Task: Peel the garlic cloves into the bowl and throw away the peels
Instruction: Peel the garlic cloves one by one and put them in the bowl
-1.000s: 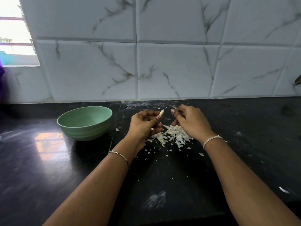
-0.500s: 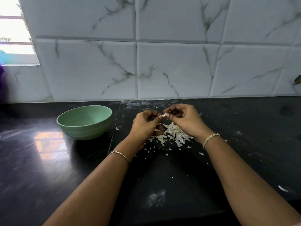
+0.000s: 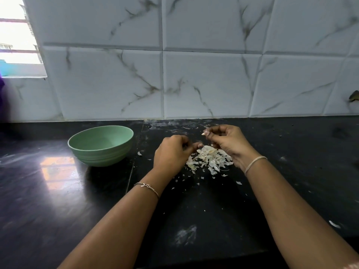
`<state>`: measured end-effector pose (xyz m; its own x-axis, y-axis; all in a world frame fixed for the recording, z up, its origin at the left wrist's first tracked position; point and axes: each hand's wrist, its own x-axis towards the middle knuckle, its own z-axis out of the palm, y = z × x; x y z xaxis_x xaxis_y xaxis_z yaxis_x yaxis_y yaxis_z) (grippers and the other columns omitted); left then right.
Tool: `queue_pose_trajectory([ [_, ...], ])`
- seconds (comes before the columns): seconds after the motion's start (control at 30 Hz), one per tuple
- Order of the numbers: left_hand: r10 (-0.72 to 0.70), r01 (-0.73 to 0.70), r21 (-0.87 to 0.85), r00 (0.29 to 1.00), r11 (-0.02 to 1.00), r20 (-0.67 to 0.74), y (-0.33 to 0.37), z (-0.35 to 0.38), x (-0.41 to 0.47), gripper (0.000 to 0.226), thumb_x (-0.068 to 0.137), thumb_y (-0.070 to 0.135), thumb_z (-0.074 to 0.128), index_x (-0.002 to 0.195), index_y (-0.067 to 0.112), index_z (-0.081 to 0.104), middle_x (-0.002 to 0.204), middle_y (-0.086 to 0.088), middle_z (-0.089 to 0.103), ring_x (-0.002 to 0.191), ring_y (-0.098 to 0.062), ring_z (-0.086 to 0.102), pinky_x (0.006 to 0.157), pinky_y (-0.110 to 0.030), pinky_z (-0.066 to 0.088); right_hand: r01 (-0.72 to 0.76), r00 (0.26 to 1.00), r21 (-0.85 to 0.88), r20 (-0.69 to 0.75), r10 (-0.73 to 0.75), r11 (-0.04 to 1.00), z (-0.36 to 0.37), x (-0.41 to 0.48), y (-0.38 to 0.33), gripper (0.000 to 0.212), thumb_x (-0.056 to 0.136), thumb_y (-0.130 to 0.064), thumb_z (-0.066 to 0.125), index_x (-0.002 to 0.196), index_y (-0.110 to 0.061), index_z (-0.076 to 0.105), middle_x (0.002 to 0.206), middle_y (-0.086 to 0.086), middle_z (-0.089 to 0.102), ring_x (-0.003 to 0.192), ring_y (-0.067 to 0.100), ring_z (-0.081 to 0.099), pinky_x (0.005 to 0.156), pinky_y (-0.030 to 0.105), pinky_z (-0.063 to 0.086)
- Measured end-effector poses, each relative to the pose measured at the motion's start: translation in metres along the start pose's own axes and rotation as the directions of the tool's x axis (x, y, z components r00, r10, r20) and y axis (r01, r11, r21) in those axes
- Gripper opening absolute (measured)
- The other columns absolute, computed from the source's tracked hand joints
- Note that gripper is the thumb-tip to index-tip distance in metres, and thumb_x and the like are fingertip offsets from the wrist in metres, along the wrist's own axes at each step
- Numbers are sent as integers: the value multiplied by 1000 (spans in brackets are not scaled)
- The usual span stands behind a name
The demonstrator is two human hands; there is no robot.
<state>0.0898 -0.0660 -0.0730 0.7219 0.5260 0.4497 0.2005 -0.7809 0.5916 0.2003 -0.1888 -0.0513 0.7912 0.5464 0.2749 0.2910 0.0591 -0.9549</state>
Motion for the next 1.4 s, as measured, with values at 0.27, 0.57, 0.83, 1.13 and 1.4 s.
queue_pose_trajectory([
  [0.27,109,-113,108,993,988,46,2,-8,-2,25,97,17,47,110,27,65,111,5,63,103,-15,58,84,-38,52,98,994,-14,-41,-98,995,7,-1,-10,20,80,-3,76,82,-14,60,77,1,65,60,-4,59,54,11,46],
  [0.57,-55,61,70,995,996,-77,1,-33,-14,26,98,29,41,105,18,63,108,-13,66,101,-35,60,73,-36,40,315,916,-163,309,-255,935,104,13,-76,19,79,-1,77,80,-15,63,81,2,69,79,13,68,77,24,57],
  [0.83,-252,236,170,964,957,81,-10,-46,-10,27,103,16,37,116,4,57,125,-15,60,115,-29,57,88,-33,44,585,796,-673,584,-160,452,200,23,-93,9,82,-24,74,82,-28,66,87,-9,66,92,16,64,80,30,50],
  [1.13,-285,274,118,955,954,85,-20,-41,-4,28,102,18,40,120,3,55,126,-17,58,116,-31,58,87,-34,45,565,767,-668,642,-8,484,210,33,-82,19,89,-18,60,88,-34,71,91,-16,66,103,11,61,98,39,44],
  [1.4,-332,322,-165,943,932,-34,-28,-37,4,9,92,11,55,95,16,62,88,-2,68,95,-28,66,81,-34,53,532,780,-444,589,-213,721,179,34,-86,19,78,-8,77,95,-16,72,86,-2,74,85,11,70,85,29,56],
])
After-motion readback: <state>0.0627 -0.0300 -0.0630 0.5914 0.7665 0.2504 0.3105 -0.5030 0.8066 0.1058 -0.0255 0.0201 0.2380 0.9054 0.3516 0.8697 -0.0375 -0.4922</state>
